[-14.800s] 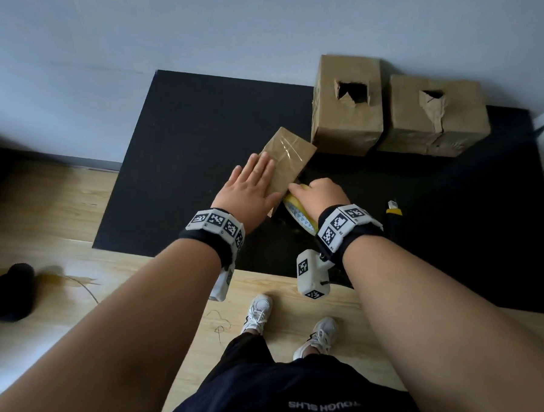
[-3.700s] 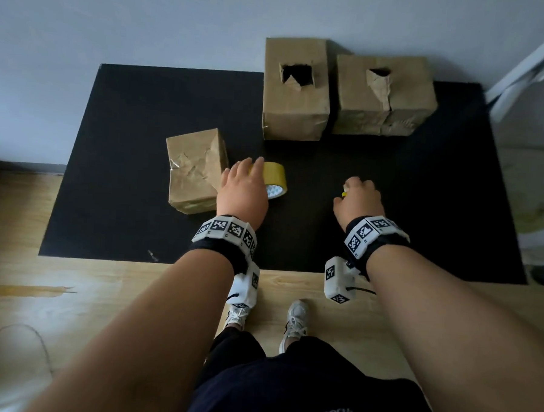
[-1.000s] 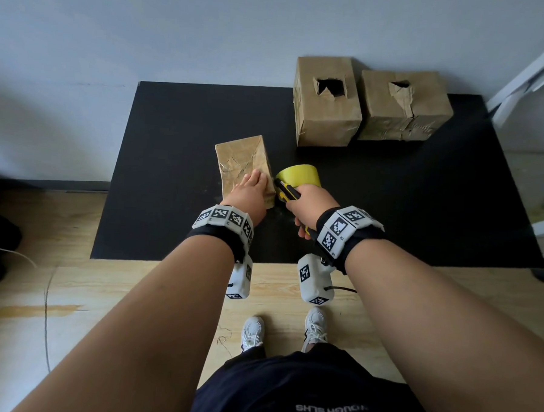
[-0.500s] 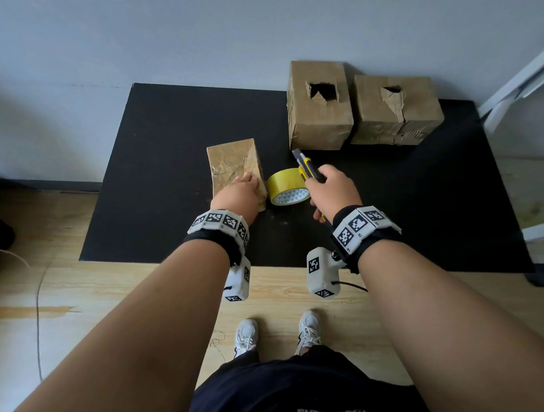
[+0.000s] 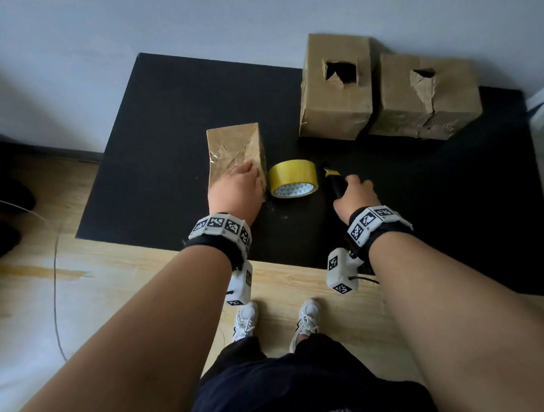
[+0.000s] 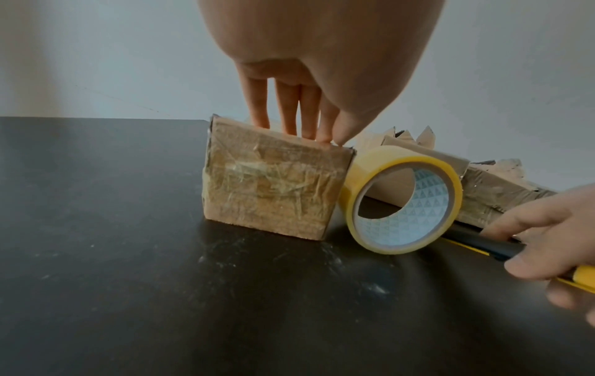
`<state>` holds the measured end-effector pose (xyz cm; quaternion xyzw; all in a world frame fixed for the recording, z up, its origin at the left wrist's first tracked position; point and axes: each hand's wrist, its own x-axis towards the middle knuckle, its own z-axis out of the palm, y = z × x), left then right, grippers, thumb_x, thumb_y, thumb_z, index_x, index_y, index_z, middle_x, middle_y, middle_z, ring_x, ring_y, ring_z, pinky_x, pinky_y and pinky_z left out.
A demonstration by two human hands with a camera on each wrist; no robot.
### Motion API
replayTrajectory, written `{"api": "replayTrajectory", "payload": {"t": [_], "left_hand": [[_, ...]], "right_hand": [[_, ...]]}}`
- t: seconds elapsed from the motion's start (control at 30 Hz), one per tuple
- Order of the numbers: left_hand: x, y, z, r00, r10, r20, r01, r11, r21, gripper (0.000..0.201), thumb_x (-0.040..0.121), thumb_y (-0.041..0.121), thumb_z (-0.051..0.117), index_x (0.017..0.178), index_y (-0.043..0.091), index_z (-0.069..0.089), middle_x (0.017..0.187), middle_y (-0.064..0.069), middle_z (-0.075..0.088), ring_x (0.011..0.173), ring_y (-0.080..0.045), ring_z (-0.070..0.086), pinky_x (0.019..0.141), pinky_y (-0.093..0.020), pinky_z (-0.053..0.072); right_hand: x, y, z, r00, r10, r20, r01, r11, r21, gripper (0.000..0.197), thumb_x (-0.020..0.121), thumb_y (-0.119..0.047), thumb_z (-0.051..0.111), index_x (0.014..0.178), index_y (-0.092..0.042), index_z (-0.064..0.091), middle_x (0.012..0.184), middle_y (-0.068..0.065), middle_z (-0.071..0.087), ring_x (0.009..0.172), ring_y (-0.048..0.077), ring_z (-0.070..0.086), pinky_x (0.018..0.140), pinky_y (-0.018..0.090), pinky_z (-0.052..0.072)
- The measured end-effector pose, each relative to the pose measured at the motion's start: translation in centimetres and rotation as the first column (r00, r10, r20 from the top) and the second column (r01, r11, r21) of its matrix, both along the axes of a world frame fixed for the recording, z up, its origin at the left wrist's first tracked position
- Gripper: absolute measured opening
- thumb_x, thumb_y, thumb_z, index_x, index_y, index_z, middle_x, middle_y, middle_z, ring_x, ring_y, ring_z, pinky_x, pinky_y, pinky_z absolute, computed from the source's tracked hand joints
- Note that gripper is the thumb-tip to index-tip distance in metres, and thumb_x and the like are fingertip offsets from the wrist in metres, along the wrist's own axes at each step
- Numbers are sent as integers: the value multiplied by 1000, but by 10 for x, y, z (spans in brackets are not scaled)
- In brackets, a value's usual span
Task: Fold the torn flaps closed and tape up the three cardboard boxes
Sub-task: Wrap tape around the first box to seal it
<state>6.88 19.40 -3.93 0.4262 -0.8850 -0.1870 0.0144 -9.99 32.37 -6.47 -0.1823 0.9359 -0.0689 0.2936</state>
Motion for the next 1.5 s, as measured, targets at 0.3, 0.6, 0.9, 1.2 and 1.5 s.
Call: {"api": "replayTrajectory", "payload": {"t": [0.3, 0.6, 0.9, 1.2, 1.5], "left_hand": [[-6, 1, -2, 997, 72, 32, -71, 997, -31, 36, 97, 41, 44, 123, 22, 61, 132, 7, 58, 118, -16, 54, 84, -29, 45], [-3, -2, -2, 999, 46, 10, -46, 999, -12, 28, 92, 35, 54, 108, 17, 68, 134, 7, 57, 114, -19, 57, 84, -32, 47], [-4, -3, -6, 999, 27, 34, -26, 999, -19, 31, 85, 30, 56, 112, 14, 56, 117, 0, 55, 115, -21, 49, 92, -36, 43], [-8, -12, -8, 997, -31, 68, 30, 999, 10, 40, 87, 31, 60, 121, 13, 50, 124, -2, 49, 122, -21, 43, 96, -35, 45], [-13, -15, -2, 1000, 11, 29, -13, 997, 78, 39, 90, 31, 59, 125, 13, 52, 126, -1, 48, 125, -21, 40, 98, -36, 44]], "right_hand": [[-8, -34, 17, 993, 104, -49, -114, 931, -347, 29, 101, -30, 45, 121, -15, 61, 127, 11, 53, 117, 30, 53, 95, 39, 44], [8, -57, 34, 884, 460, 88, -428, 870, -246, 38, 84, -47, 66, 115, -24, 62, 109, -1, 63, 98, 19, 59, 83, 34, 50], [19, -54, 38, 846, 530, 61, -500, 828, -252, 26, 79, -34, 73, 100, -19, 67, 96, 1, 63, 91, 21, 60, 78, 35, 51], [15, -45, 35, 752, 622, -218, -653, 748, -118, 31, 85, -31, 66, 115, -23, 64, 110, 3, 58, 106, 25, 52, 89, 36, 39], [1, -40, 43, 938, 342, -55, -336, 858, -388, 14, 79, -19, 72, 86, -23, 61, 98, 0, 60, 99, 22, 55, 79, 32, 43]]}}
